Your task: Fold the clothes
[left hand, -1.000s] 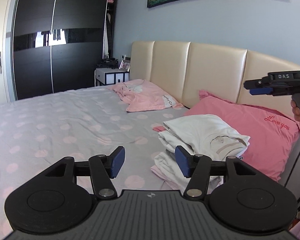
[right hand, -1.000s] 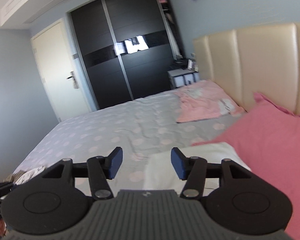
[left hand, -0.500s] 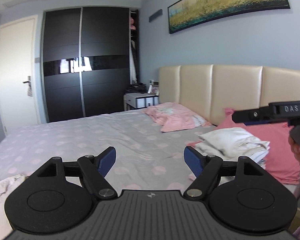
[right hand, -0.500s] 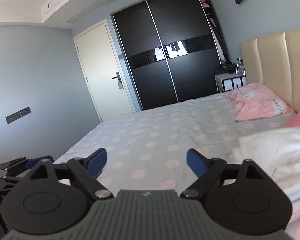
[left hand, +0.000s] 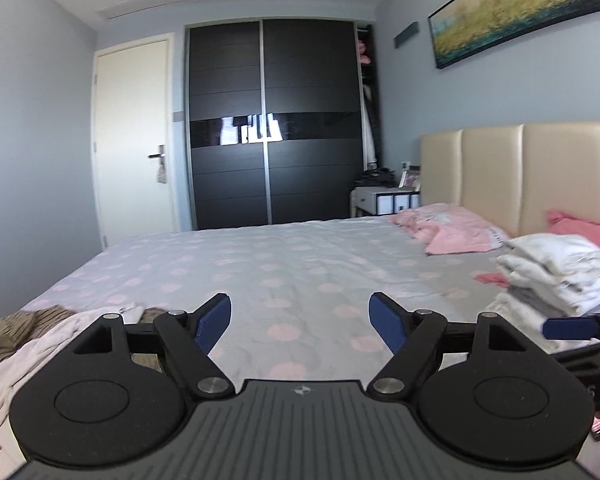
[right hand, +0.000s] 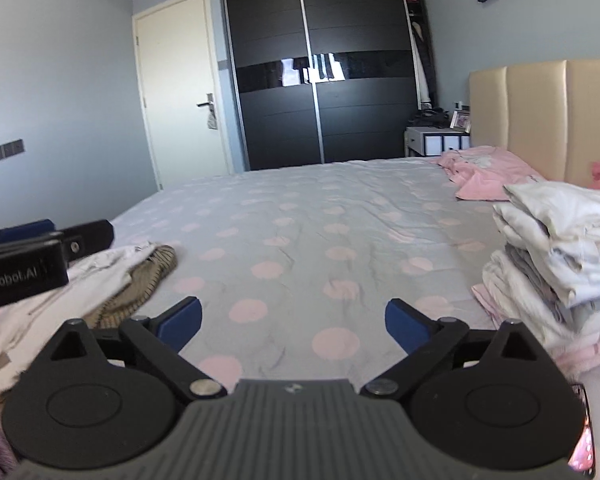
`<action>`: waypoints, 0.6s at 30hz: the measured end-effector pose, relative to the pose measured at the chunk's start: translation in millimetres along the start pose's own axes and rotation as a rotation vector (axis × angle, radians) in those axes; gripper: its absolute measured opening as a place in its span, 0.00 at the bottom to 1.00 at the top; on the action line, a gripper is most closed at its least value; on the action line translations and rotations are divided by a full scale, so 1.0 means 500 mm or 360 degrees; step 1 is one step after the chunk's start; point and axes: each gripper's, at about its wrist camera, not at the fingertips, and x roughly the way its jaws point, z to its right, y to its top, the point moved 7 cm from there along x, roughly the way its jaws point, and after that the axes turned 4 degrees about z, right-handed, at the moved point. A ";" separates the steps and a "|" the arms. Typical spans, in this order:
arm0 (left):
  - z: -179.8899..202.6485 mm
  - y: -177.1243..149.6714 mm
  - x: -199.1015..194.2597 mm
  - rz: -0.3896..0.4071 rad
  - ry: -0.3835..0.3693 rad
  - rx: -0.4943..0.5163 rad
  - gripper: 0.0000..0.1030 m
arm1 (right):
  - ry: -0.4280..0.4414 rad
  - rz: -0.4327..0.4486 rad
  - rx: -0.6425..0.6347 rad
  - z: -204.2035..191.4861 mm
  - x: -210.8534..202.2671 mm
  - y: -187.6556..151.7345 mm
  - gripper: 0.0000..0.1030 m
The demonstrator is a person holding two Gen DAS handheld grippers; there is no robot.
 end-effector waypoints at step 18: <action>-0.057 -0.213 0.093 -0.0329 0.0199 -0.0027 0.74 | -0.0196 -0.0102 -0.0126 -0.061 0.128 -0.147 0.98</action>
